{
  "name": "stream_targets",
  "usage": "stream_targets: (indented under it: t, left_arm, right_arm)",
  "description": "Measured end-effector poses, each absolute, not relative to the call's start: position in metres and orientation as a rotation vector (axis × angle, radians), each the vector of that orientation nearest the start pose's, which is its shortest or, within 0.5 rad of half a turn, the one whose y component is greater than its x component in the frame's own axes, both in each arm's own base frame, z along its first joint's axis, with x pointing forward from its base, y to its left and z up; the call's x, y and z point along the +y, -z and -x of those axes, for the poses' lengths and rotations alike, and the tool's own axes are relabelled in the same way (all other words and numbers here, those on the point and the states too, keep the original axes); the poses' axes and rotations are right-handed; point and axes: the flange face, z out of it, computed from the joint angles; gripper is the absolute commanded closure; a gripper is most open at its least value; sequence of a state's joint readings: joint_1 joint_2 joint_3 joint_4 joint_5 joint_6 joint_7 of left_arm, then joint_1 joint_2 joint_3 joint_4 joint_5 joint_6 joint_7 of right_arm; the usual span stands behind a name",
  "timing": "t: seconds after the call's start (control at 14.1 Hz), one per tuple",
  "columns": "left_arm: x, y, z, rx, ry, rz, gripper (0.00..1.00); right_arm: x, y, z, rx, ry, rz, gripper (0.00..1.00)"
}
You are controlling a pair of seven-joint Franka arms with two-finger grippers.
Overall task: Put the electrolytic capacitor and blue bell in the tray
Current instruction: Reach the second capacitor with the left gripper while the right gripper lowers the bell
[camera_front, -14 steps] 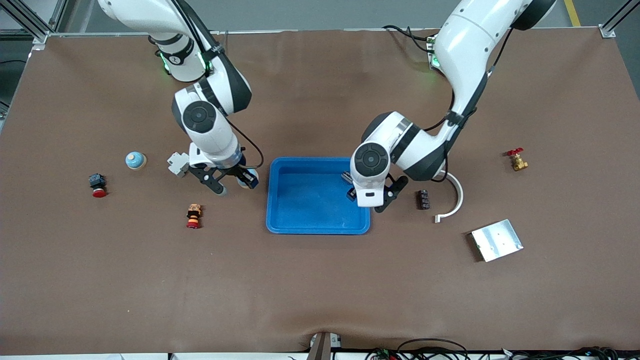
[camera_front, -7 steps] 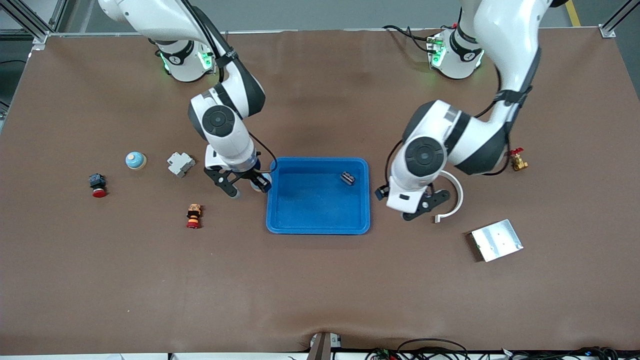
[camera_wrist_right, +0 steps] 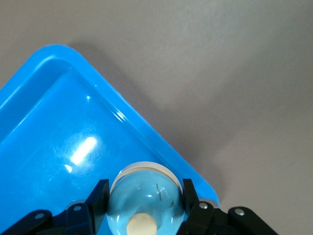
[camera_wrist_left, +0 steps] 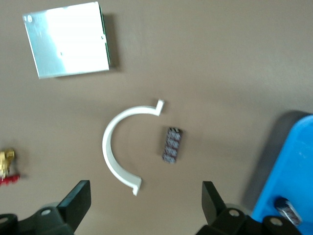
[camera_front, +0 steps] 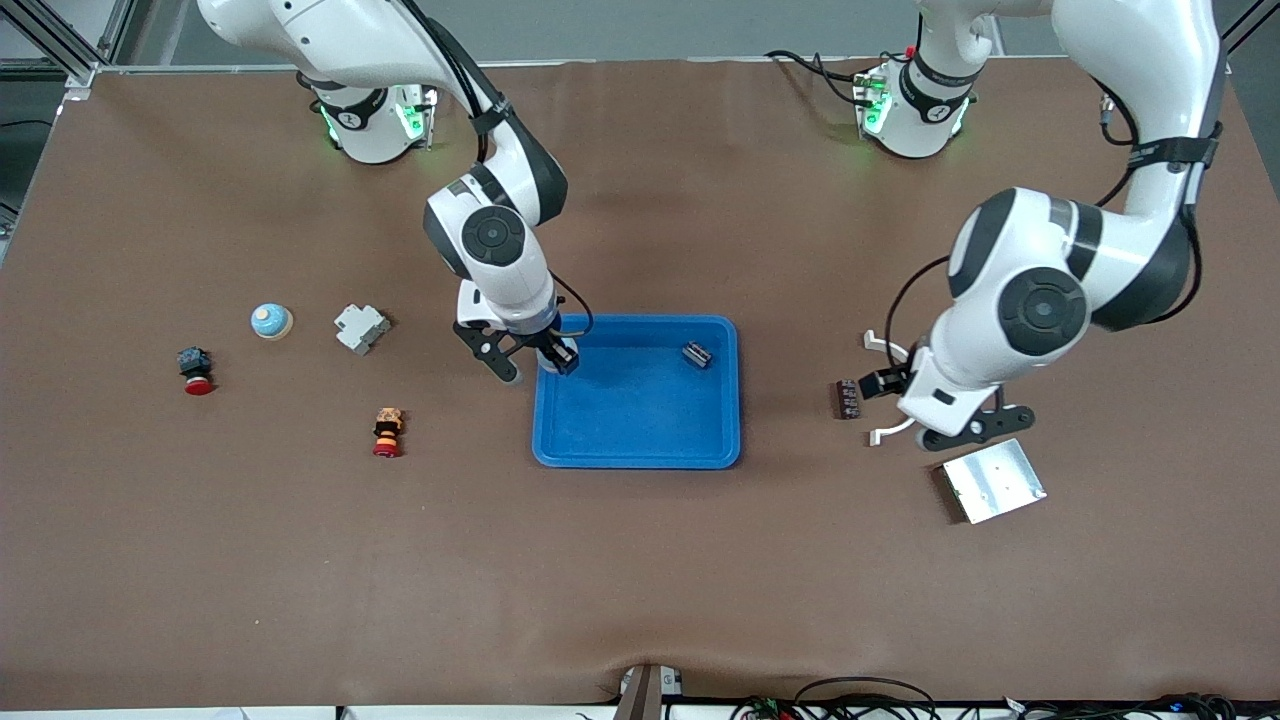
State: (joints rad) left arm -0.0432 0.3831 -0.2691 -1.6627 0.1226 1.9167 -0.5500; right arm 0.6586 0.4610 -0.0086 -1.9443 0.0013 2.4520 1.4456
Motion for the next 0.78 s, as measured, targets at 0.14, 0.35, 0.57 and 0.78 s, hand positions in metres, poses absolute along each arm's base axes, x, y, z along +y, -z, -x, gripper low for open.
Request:
stream_targets:
  t: [0.14,0.35,0.57,0.78]
  left_arm:
    - [-0.162,-0.363,-0.626,-0.261,-0.078,3.101,0.0]
    - [-0.169,-0.329,-0.618,-0.223,-0.031,3.131,0.0]
    - [-0.192,-0.301,-0.612,-0.167,-0.055,3.151,0.0]
    - [-0.208,-0.274,-0.605,-0.127,-0.114,3.154,0.0]
  right_arm:
    - [0.391,-0.231,-0.491,1.215,0.047,2.842,1.0]
    - [0.403,-0.204,-0.482,1.227,0.048,2.833,1.0]
    - [0.406,-0.194,-0.484,1.235,0.047,2.833,1.0]
    - [0.407,-0.192,-0.487,1.237,0.048,2.831,1.0]
